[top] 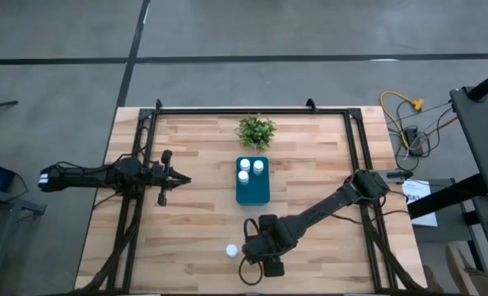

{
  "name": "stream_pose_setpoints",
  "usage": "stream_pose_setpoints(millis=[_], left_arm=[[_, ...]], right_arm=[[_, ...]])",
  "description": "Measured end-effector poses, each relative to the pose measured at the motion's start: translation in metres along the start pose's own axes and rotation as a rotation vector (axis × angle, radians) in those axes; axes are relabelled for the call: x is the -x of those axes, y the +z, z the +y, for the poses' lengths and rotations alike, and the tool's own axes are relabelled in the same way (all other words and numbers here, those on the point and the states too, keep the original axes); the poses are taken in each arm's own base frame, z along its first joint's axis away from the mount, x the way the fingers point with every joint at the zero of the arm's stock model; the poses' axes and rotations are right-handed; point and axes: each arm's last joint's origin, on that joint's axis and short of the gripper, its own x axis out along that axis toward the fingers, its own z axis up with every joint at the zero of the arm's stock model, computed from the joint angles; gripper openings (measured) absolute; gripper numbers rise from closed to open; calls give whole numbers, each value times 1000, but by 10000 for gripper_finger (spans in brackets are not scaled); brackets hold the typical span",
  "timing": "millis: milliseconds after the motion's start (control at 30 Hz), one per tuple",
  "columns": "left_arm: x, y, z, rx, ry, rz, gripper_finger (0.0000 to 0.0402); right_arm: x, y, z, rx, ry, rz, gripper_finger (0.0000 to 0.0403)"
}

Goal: Pick and place pill bottles into a basket
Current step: Put the white pill bottle into the blue bin

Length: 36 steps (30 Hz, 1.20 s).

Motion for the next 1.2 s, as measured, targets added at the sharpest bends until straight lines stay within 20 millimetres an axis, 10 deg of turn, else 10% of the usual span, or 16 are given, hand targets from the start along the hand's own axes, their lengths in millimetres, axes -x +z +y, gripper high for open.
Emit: stream_pose_setpoints(millis=[733,1200], left_arm=[[0,0,0,1,0,-1,11],[0,0,0,1,0,-1,11]], right_arm=[[-17,-4,-1,2,36,2,254],[-16,-2,0,33,40,-25,146]])
